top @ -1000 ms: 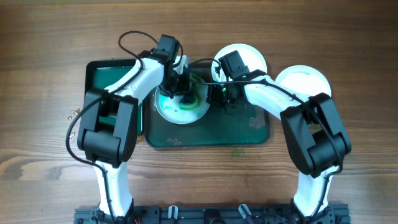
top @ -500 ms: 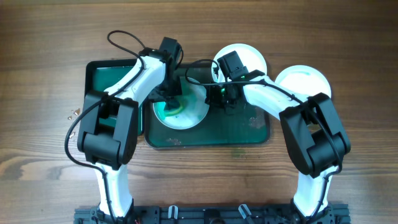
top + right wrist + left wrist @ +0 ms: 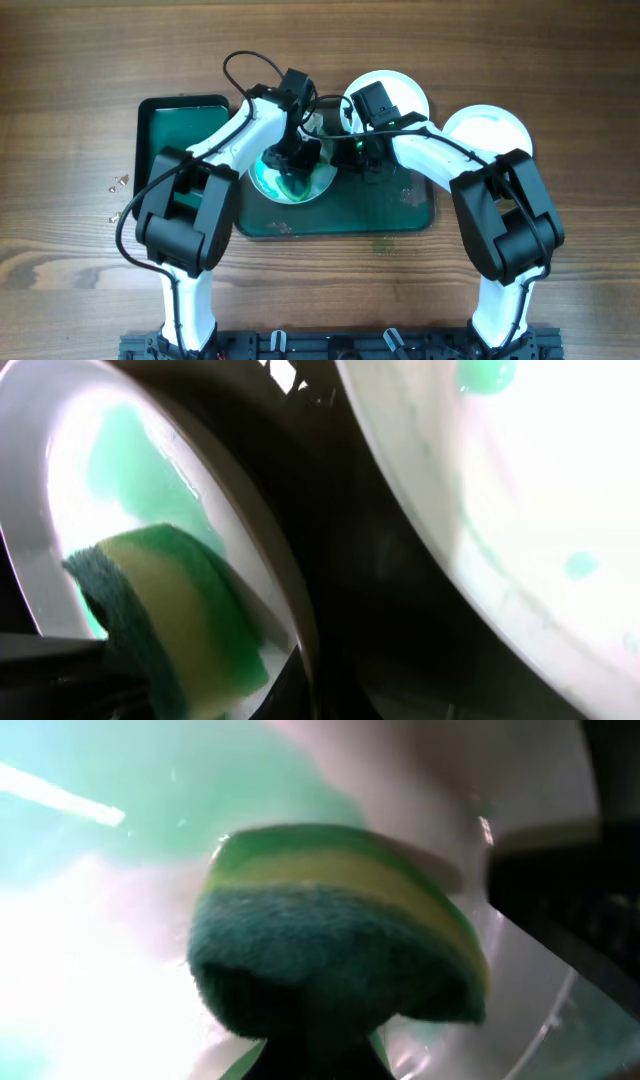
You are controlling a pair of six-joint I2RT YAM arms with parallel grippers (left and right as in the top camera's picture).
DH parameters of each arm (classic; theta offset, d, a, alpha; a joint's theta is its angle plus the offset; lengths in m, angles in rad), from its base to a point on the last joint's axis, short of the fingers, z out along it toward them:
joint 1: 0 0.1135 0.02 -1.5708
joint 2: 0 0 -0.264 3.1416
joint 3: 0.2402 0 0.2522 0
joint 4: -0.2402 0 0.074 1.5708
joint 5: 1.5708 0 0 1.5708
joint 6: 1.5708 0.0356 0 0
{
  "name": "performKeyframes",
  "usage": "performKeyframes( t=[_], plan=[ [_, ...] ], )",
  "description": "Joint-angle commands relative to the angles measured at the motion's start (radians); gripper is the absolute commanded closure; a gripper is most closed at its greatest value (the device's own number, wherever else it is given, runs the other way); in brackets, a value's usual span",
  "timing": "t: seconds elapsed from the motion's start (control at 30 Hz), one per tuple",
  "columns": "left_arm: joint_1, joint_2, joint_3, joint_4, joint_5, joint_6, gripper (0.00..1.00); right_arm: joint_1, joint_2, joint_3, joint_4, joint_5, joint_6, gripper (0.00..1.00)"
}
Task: Clean dirty plates on tray and stack at the side
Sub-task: 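Scrub the centered plate with the sponge while right gripper holds it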
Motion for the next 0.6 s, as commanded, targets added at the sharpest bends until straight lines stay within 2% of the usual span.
performKeyframes(
  t=[0.0,0.1,0.2,0.57],
  plan=[
    [-0.003,0.034,-0.024,0.017,-0.396,-0.232,0.96,-0.008,0.028,0.002,-0.01,0.033,0.008,0.96],
    [-0.002,0.034,-0.024,0.006,-0.545,-0.378,0.96,-0.008,0.028,0.002,-0.01,0.032,0.008,0.96],
    [-0.002,0.034,-0.024,-0.005,-0.589,-0.457,0.96,-0.008,0.028,0.002,-0.01,0.032,0.008,0.96],
    [-0.003,0.034,-0.024,-0.005,-0.68,-0.478,0.96,-0.008,0.028,0.002,-0.01,0.032,0.007,0.96]
  ],
)
